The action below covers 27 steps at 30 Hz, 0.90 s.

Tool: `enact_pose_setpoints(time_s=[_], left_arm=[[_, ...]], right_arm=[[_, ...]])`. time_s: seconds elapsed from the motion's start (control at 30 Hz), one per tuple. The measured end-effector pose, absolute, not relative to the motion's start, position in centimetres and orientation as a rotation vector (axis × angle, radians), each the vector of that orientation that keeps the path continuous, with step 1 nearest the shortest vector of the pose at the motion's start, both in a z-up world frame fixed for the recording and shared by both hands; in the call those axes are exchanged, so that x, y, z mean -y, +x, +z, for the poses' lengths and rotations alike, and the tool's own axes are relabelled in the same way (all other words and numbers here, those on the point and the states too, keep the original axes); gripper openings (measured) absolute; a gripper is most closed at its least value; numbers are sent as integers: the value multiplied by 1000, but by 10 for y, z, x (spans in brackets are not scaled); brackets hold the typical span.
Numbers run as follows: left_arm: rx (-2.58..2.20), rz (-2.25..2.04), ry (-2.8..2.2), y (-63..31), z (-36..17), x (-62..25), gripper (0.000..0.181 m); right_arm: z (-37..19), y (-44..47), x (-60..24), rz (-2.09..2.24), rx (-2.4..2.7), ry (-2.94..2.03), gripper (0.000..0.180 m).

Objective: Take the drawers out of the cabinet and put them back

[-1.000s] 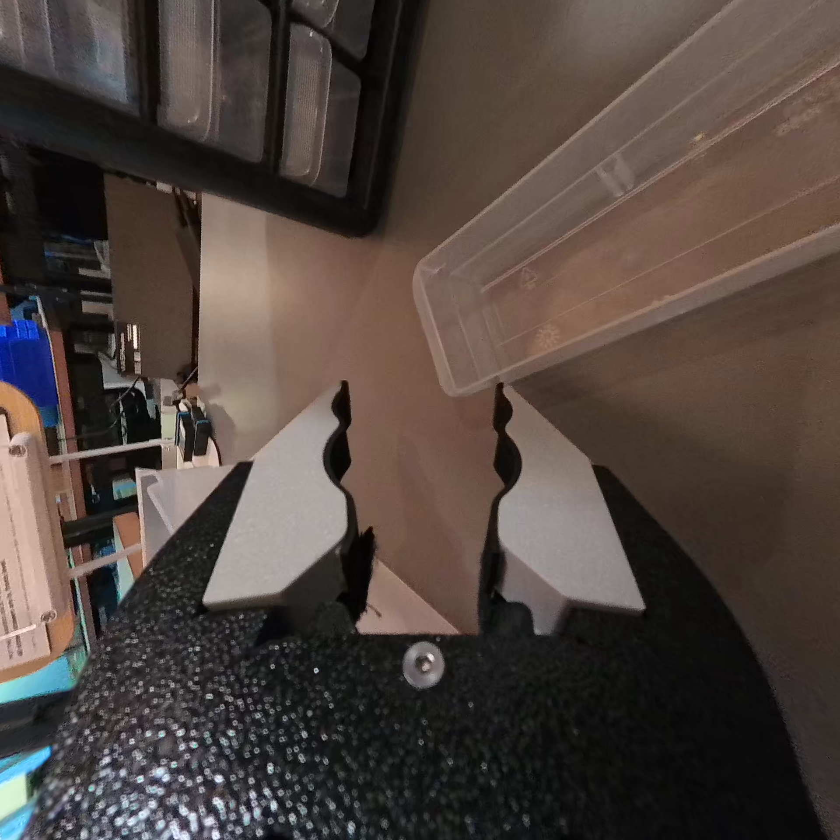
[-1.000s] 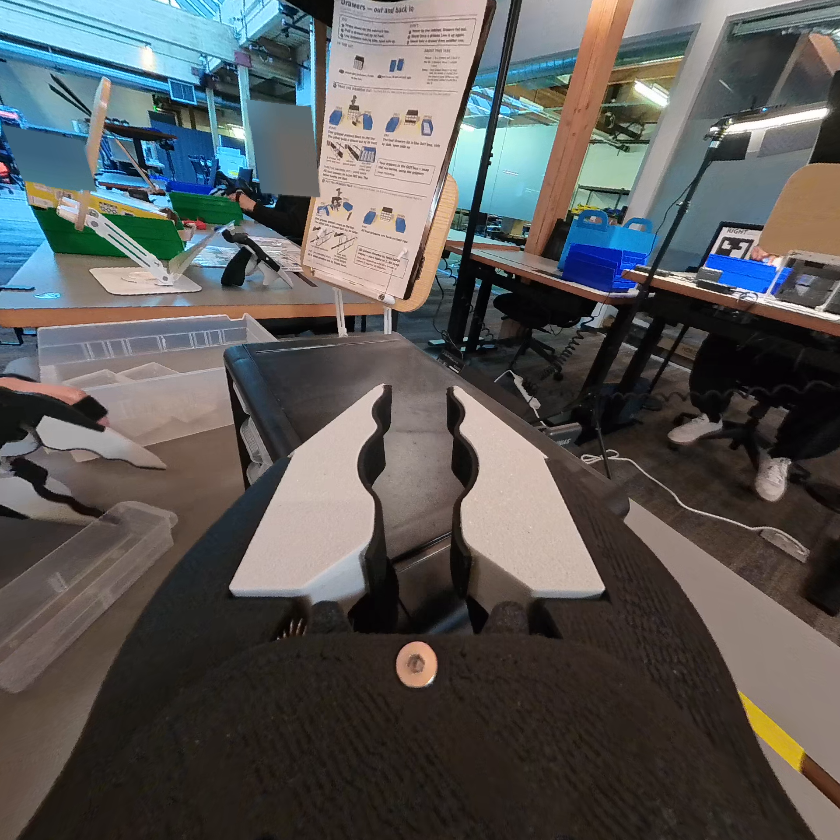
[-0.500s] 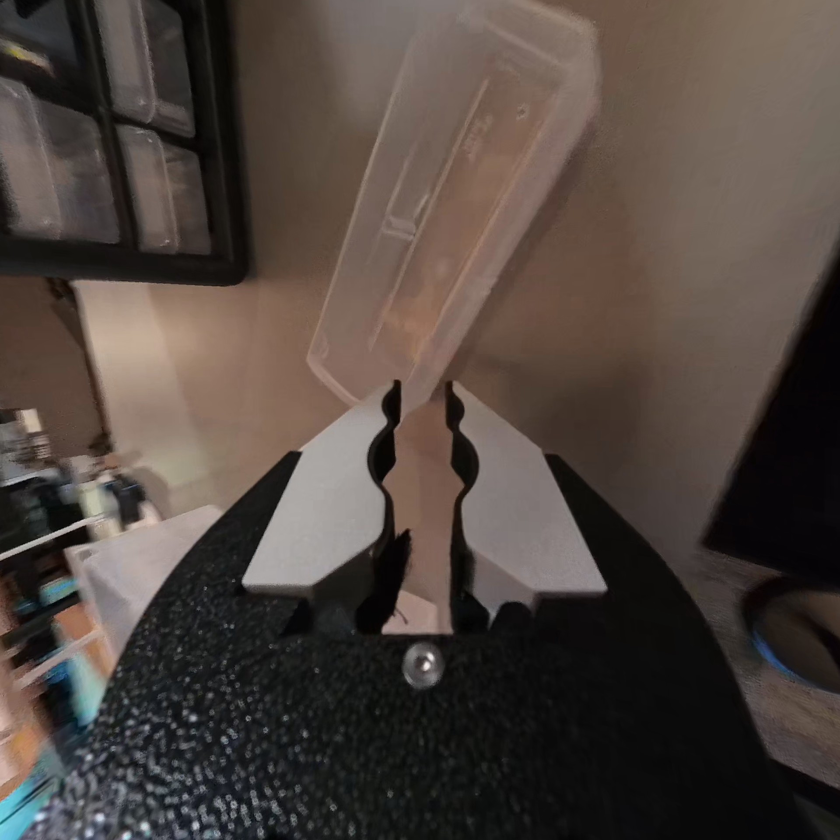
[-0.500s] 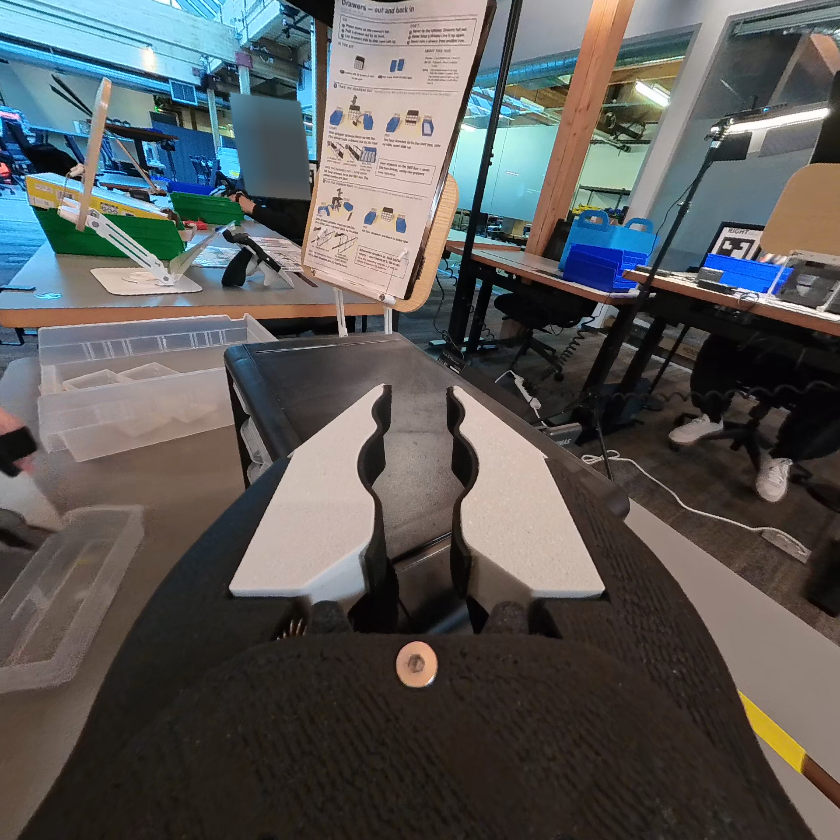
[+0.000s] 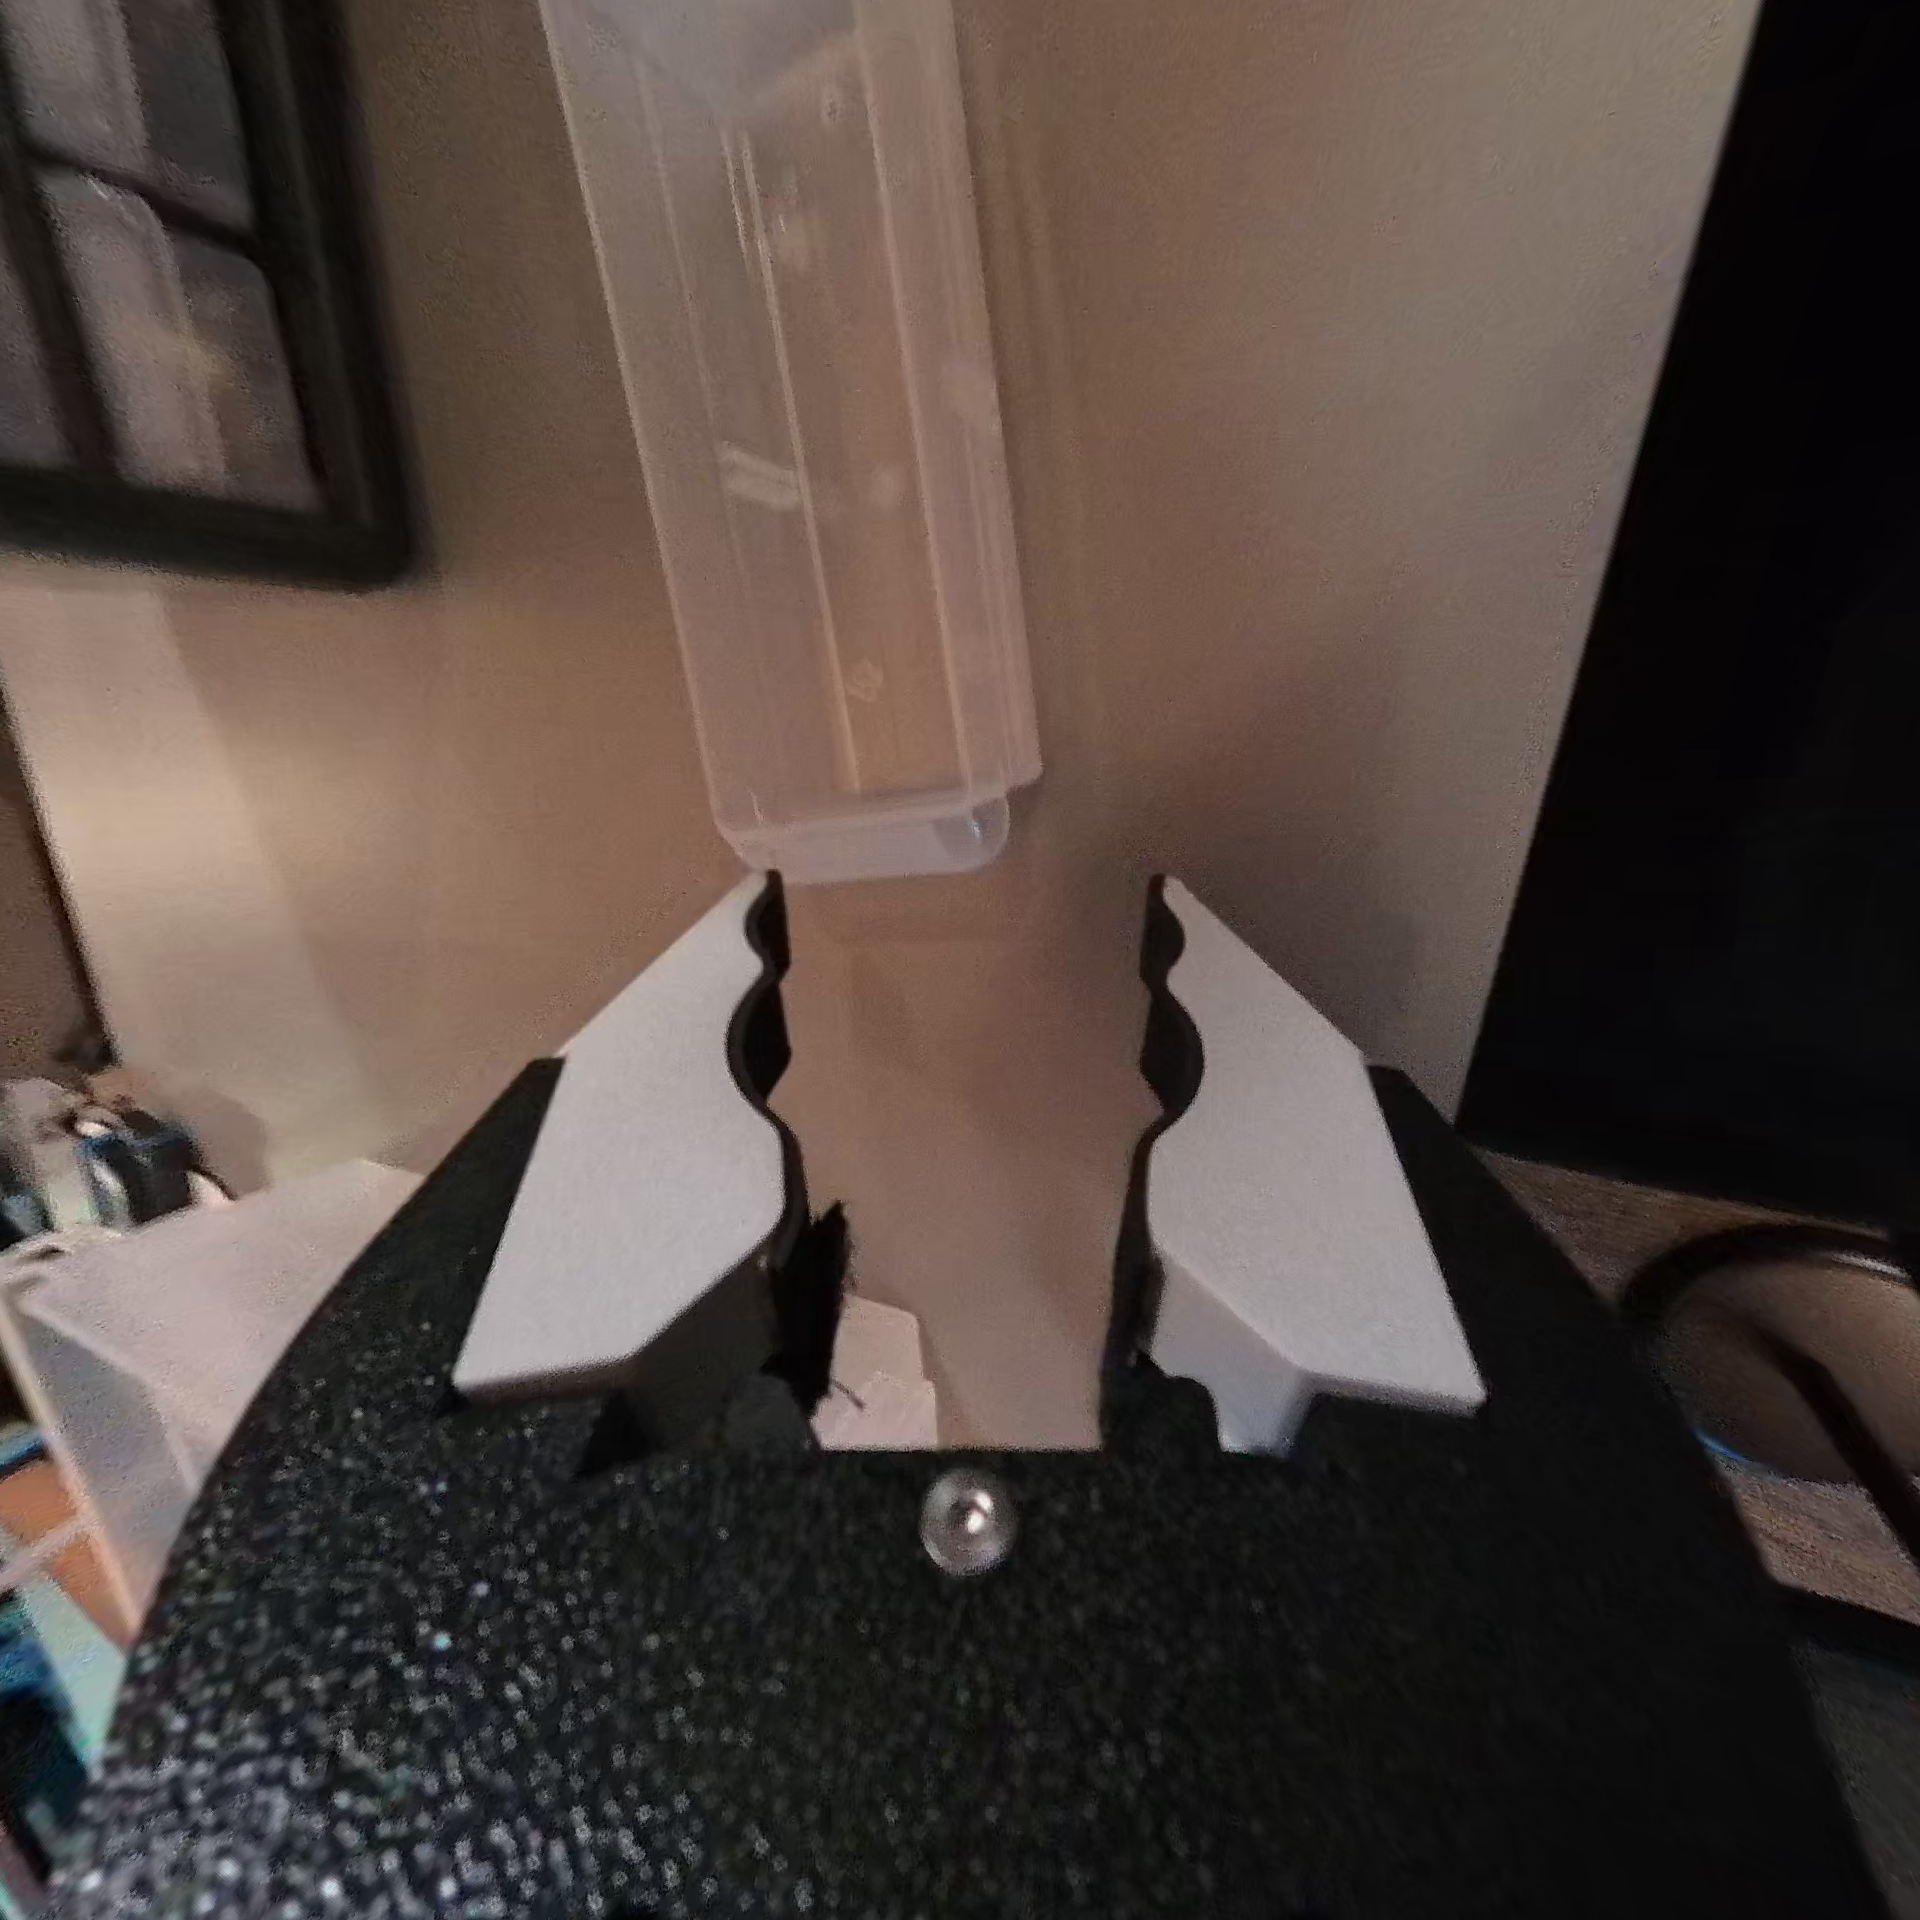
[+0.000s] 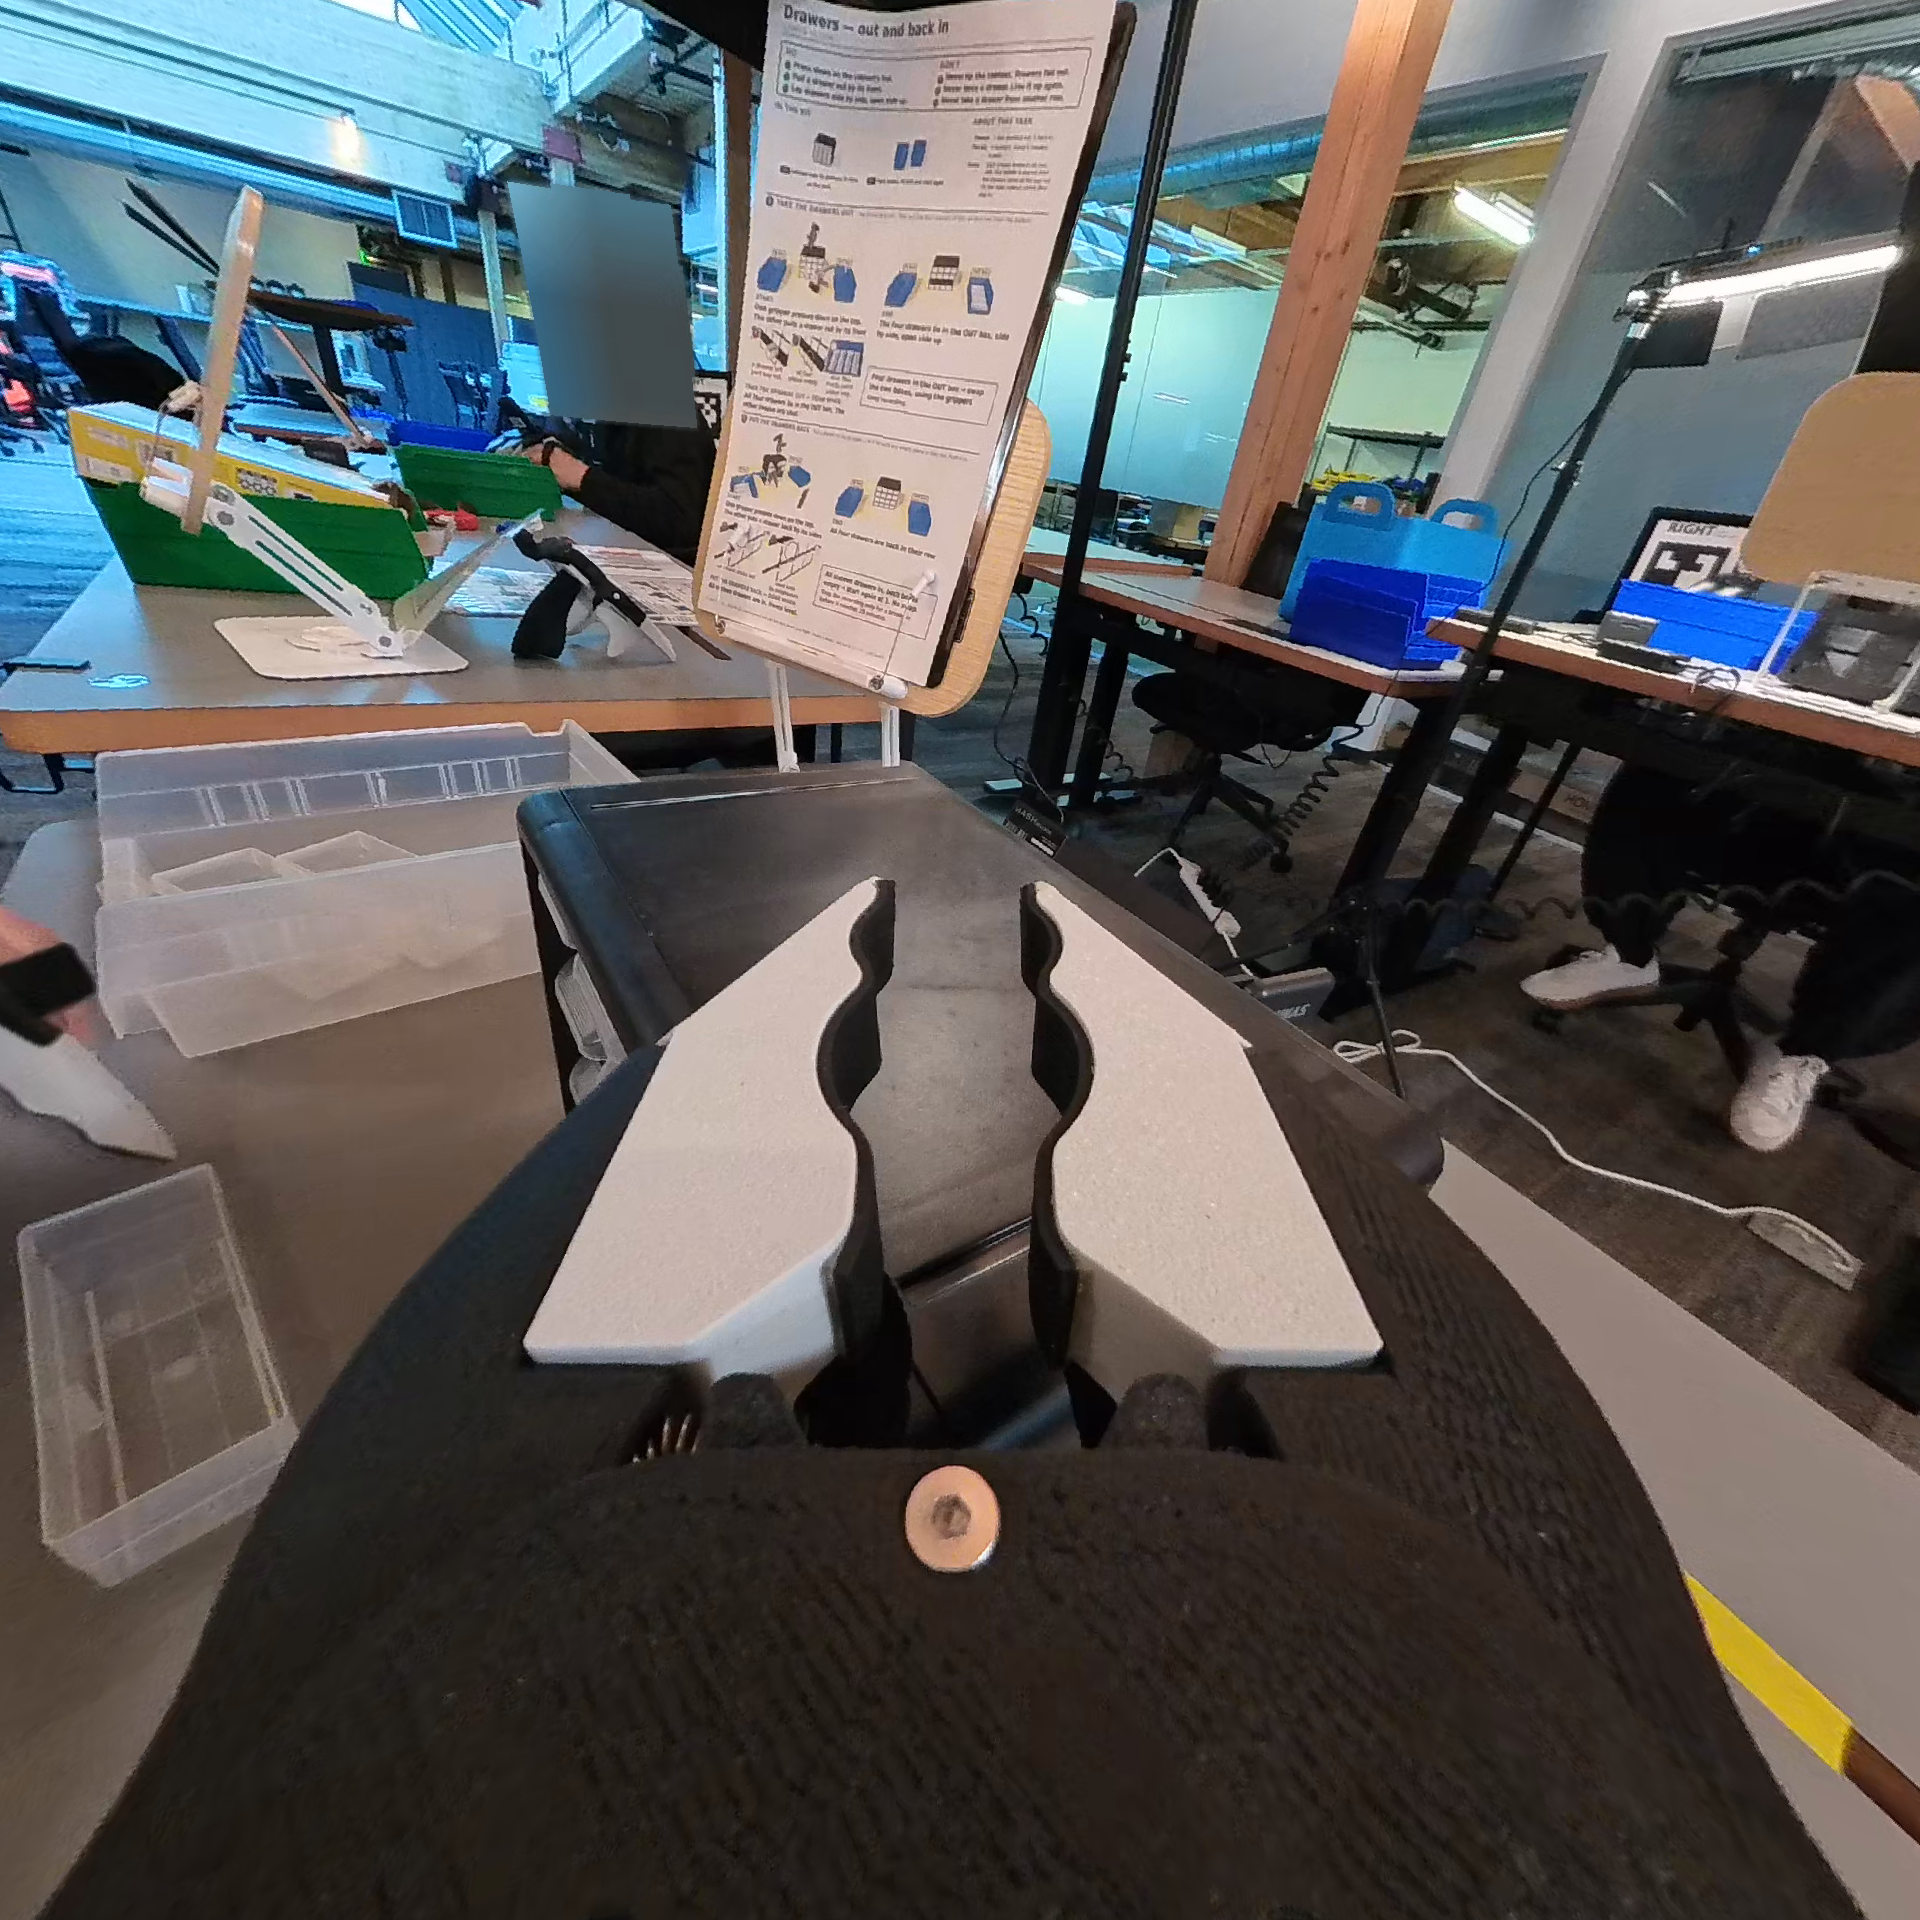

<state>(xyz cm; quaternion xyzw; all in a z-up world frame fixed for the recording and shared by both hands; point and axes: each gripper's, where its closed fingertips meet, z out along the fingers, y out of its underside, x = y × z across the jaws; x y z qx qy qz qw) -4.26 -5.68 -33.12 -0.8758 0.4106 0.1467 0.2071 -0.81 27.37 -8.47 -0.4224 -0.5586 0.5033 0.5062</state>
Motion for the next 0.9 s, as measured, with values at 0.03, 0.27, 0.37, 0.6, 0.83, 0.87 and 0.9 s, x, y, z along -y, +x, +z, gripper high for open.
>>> enact_pose_setpoints(time_s=[0.03,0.27,0.37,0.6,0.83,0.87,0.9], left_arm=[[-1121,399,-2477,-47,-335,60,68],[-1045,164,-2449,-8,-323,59,60],[-1044,146,-2371,1,-312,54,56],[-1543,832,-2082,-55,-313,42,59],[-1964,973,-1622,-47,-329,35,51],[-1980,991,-1585,-47,-329,32,47],[-1991,1010,-1557,-48,-329,30,40]], right_arm=[[-85,-8,-274,1210,1348,-1019,23],[-85,-8,-274,1215,1348,-1017,23],[-84,-8,-274,1227,1344,-1017,23],[-84,-7,-274,1244,1340,-1014,23],[-84,-7,-274,1254,1336,-1014,24],[-84,-7,-274,1255,1335,-1014,24],[-84,-8,-274,1257,1334,-1014,24]])
